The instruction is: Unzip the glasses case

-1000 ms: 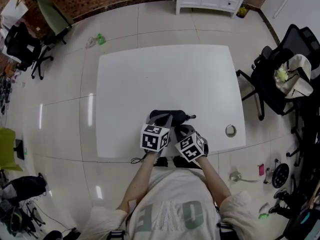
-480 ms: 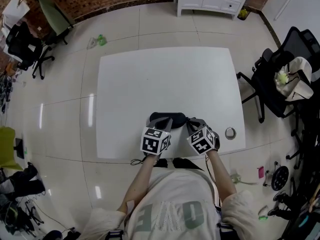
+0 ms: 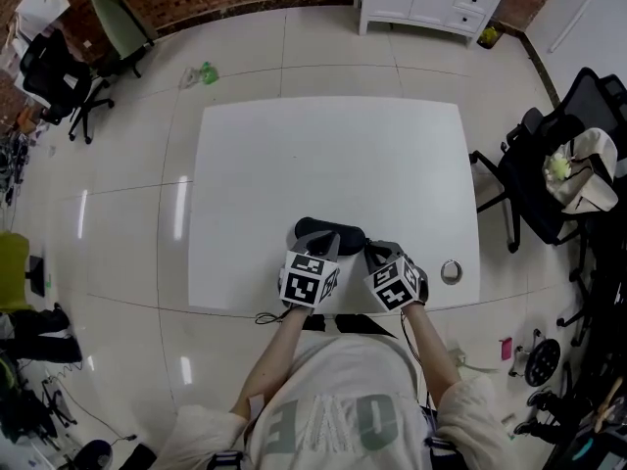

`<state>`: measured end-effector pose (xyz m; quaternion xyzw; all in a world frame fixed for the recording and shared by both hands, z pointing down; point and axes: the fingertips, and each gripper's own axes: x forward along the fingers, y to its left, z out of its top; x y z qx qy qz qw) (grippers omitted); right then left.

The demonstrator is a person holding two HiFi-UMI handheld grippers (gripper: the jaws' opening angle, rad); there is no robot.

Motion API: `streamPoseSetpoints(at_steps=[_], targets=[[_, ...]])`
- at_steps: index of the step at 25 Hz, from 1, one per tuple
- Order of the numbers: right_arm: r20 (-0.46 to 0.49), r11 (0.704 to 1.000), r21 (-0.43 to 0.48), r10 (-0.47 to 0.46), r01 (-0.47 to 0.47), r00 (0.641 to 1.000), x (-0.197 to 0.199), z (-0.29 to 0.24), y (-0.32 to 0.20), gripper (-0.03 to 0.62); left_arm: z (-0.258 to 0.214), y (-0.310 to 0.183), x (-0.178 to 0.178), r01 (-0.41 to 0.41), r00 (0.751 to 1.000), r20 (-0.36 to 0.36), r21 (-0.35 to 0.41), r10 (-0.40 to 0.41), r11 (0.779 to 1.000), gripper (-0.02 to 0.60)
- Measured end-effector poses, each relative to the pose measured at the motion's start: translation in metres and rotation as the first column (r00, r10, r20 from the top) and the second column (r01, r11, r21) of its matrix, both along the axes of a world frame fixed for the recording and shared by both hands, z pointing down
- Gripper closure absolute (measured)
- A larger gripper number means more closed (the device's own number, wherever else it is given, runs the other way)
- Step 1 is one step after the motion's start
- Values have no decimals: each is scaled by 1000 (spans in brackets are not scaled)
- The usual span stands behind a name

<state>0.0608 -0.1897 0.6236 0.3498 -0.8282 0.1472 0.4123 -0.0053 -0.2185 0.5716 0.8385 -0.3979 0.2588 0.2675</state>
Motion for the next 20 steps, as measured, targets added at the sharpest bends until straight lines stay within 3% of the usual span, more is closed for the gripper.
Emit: streamPoseSetpoints(at_steps=[6,14,20], targets=[[78,987,-44,-154,158,985,-41,-2,62,592,0,6,4,-11,1000,1,-2,11,1000,581],[61,986,-44,-156,159,986,-29,1,55,592,13,12,18,-77,995,58,5,77,997,581],[48,986,-37,-163,164,986,-20,0,37,592,12,10,19,-60,998,23,-7,60,998,583]])
